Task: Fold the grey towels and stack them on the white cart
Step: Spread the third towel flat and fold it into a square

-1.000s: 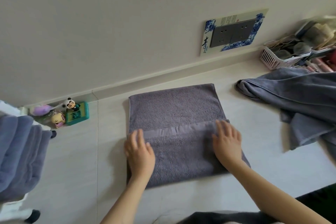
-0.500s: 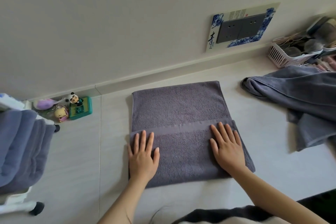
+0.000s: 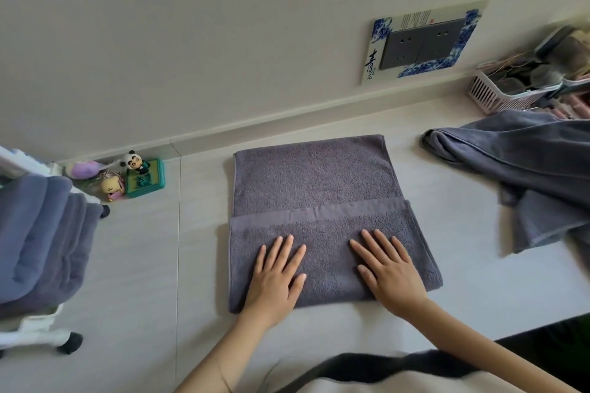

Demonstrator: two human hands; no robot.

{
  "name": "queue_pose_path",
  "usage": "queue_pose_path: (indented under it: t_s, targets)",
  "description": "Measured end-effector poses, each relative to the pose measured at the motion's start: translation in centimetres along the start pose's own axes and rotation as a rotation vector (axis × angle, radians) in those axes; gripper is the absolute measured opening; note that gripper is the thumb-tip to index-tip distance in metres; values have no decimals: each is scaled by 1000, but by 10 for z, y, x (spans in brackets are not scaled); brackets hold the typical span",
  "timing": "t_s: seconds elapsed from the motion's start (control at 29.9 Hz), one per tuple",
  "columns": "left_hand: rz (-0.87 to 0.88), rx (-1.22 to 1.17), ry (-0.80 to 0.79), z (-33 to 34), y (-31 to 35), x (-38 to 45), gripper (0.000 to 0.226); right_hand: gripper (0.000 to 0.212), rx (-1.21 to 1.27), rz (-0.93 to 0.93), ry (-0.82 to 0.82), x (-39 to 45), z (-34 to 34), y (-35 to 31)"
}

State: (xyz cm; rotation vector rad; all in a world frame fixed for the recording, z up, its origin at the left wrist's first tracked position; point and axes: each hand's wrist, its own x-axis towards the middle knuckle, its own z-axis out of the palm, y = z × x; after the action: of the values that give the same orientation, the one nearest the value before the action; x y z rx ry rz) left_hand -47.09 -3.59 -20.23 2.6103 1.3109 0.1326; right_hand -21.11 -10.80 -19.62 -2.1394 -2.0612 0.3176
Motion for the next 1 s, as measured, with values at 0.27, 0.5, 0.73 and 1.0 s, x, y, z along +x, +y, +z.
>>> queue_pose_path:
  t_s: [0.27,0.5,0.73,1.0]
  targets:
    - [77,-303,165,4,-6,-39,44,44,237,-139,101,-24,-3,5]
    - [-8,-348,152,0,-7,-21,25,31,205,-105,156,-14,-3,-1]
    - [-128,-446,-63,-21,-11,0,53,33,197,-73,133,-3,-11,-6]
    - [-154,-541,-699,-73,-5,1,21,23,195,-18,-577,4,-75,-19]
